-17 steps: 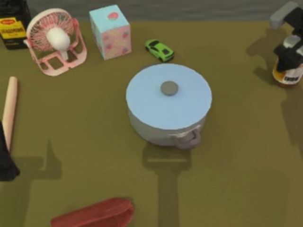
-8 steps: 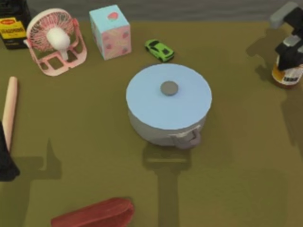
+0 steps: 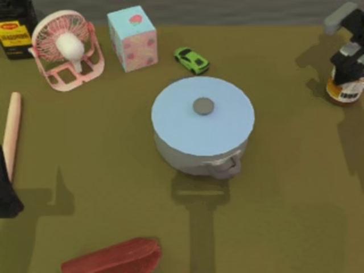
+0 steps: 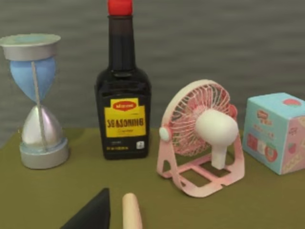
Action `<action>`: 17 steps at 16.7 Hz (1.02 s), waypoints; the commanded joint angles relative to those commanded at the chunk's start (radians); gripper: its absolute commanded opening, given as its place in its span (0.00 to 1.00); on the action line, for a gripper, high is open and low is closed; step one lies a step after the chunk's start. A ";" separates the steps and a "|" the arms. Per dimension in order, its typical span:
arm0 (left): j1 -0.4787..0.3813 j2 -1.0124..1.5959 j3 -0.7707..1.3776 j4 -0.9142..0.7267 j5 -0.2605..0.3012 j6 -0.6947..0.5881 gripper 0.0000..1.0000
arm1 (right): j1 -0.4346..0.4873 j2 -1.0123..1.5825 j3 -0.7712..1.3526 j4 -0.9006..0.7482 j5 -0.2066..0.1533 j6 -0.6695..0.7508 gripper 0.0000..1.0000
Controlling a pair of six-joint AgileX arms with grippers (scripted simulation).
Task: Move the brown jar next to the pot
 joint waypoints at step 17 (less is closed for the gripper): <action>0.000 0.000 0.000 0.000 0.000 0.000 1.00 | 0.002 -0.622 -0.926 0.273 -0.008 0.000 0.00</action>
